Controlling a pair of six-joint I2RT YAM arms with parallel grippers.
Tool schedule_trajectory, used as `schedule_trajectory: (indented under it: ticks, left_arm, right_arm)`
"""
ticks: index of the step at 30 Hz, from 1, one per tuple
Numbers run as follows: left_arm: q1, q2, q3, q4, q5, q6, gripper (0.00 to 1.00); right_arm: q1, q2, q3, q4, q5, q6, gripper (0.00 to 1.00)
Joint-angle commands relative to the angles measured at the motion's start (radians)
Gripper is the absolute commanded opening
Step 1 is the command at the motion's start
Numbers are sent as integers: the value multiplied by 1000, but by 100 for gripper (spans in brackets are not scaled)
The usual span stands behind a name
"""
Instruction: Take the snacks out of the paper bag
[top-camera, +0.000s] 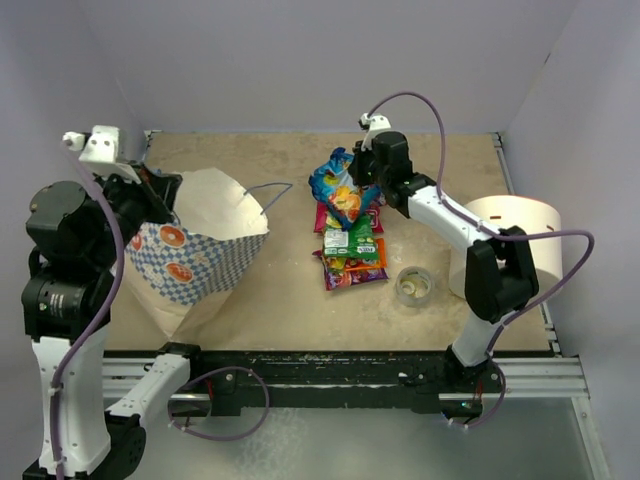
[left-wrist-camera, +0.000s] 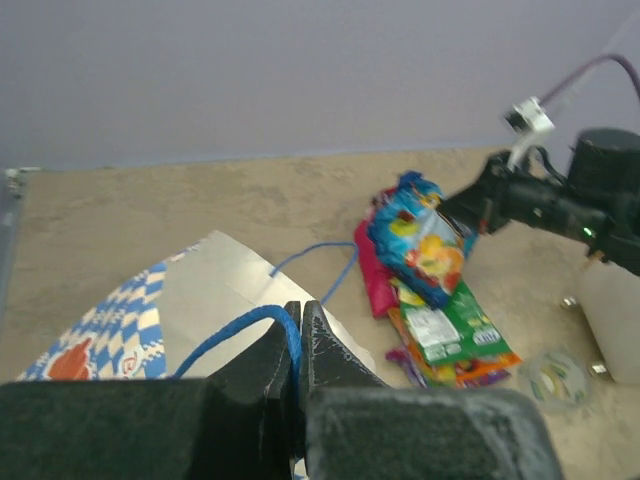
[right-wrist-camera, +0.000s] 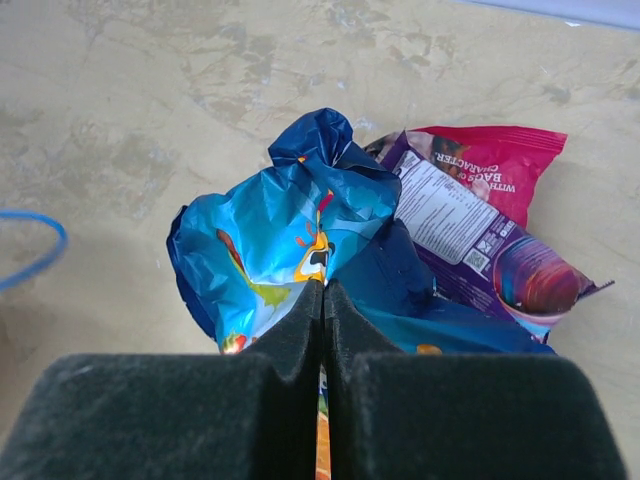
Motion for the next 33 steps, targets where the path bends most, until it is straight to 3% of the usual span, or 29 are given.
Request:
schedule_trajectory:
  ticks: [1, 7, 14, 20, 26, 33]
  left_arm:
    - [-6, 5, -92, 102, 248, -89, 0]
    - [-6, -62, -245, 216, 315, -288, 0]
    - [-6, -84, -268, 138, 181, -428, 0]
    - [-6, -66, -211, 42, 118, -427, 0]
    - [-6, -91, -208, 14, 110, -412, 0]
    - [-6, -82, -200, -39, 113, -384, 0]
  right_arm:
    - [-14, 5, 98, 192, 11, 38, 0]
    - [-23, 44, 98, 188, 67, -4, 0]
    - [-23, 66, 59, 184, 68, -28, 4]
    - [-22, 68, 86, 128, 66, -55, 33]
    - [-20, -12, 143, 34, 105, -122, 53]
    - [56, -209, 22, -74, -90, -79, 72]
